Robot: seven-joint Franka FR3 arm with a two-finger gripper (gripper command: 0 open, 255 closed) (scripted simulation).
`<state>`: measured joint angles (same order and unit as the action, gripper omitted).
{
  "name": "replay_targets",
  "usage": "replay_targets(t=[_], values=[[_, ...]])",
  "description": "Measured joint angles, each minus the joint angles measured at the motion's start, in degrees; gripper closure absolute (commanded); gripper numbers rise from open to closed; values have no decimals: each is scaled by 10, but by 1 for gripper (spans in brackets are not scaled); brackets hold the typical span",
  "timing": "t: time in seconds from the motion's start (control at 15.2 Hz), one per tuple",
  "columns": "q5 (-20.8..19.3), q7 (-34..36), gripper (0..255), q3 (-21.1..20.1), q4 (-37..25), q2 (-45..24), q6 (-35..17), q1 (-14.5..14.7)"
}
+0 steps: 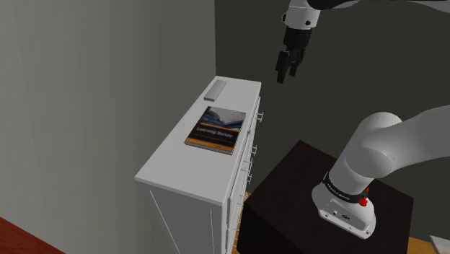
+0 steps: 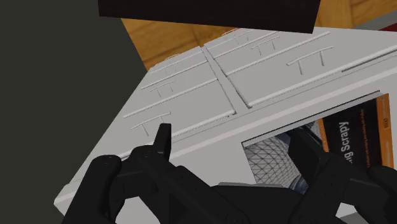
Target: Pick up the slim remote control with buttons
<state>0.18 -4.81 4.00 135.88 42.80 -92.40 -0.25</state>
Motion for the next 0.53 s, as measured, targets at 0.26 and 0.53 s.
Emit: replay_targets(t=[0.26, 0.53], values=[[12, 46, 0, -21, -10, -33, -24, -4], [26, 127, 0, -51, -38, -111, -76, -13]])
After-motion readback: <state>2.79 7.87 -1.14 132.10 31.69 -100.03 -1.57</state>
